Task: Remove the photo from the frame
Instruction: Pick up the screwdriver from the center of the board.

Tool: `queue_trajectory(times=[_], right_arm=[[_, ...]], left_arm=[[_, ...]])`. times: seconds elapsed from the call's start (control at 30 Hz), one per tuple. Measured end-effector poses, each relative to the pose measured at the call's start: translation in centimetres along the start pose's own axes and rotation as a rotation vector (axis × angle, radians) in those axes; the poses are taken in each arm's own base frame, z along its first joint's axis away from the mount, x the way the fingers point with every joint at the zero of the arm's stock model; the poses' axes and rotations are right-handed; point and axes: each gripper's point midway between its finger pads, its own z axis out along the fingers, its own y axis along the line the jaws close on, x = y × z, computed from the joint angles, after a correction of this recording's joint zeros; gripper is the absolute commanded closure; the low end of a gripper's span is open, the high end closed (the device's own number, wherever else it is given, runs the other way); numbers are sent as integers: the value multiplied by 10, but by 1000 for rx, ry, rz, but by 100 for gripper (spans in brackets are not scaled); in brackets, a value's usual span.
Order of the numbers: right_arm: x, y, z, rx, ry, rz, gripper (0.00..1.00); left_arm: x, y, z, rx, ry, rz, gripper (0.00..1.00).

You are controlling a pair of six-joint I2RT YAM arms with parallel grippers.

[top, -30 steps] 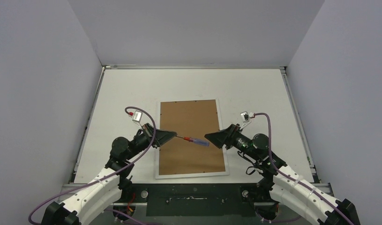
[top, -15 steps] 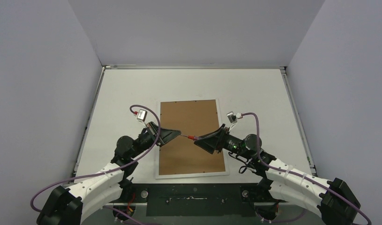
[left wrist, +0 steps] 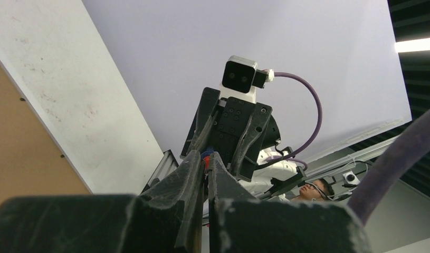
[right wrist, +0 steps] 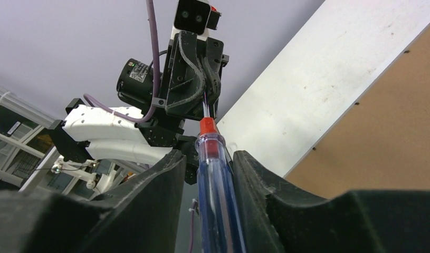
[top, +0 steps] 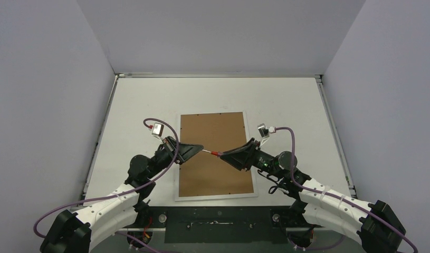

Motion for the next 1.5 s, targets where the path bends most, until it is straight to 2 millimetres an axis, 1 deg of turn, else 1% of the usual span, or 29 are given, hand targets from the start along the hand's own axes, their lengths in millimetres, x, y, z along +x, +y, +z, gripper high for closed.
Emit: queue_trajectory(times=[0.1, 0.17, 0.43, 0.57, 0.63, 0.67, 0.73, 0.77, 0.9, 1.17, 1.3, 1.33, 1.4, 1.5], right_arm=[[-1, 1, 0, -6, -4, -2, 67], [-1, 2, 0, -10, -4, -4, 64], [-1, 7, 0, -31, 3, -7, 64], [1, 6, 0, -33, 11, -3, 65], [2, 6, 1, -33, 14, -2, 69], [2, 6, 1, -33, 15, -2, 69], [3, 5, 1, -32, 17, -1, 61], [3, 5, 1, -32, 17, 2, 58], [1, 7, 2, -41, 10, 8, 55], [0, 8, 4, -50, 4, 10, 59], [1, 7, 5, -48, 6, 11, 66], [1, 6, 5, -47, 7, 11, 66], [1, 6, 6, -45, 4, 13, 63], [2, 7, 6, -52, 5, 15, 62]], left_arm=[[-1, -2, 0, 9, -7, -1, 100], [-1, -3, 0, 10, -8, -4, 100], [-2, -4, 1, 11, -11, -13, 100], [-3, -4, 1, 11, -16, -14, 100], [-3, -4, 1, 12, -19, -13, 100], [-4, -4, 1, 11, -21, -14, 100], [-4, -3, 0, 11, -25, -15, 100], [-4, -3, 0, 11, -26, -16, 100], [-3, -1, 0, 7, -31, -18, 100], [-6, -4, 0, 21, -50, -13, 100], [-5, -2, -2, 24, -59, -14, 100], [-5, -2, -2, 25, -60, -15, 100], [-5, -4, -2, 29, -63, -14, 100], [-5, -4, -2, 31, -67, -15, 100]])
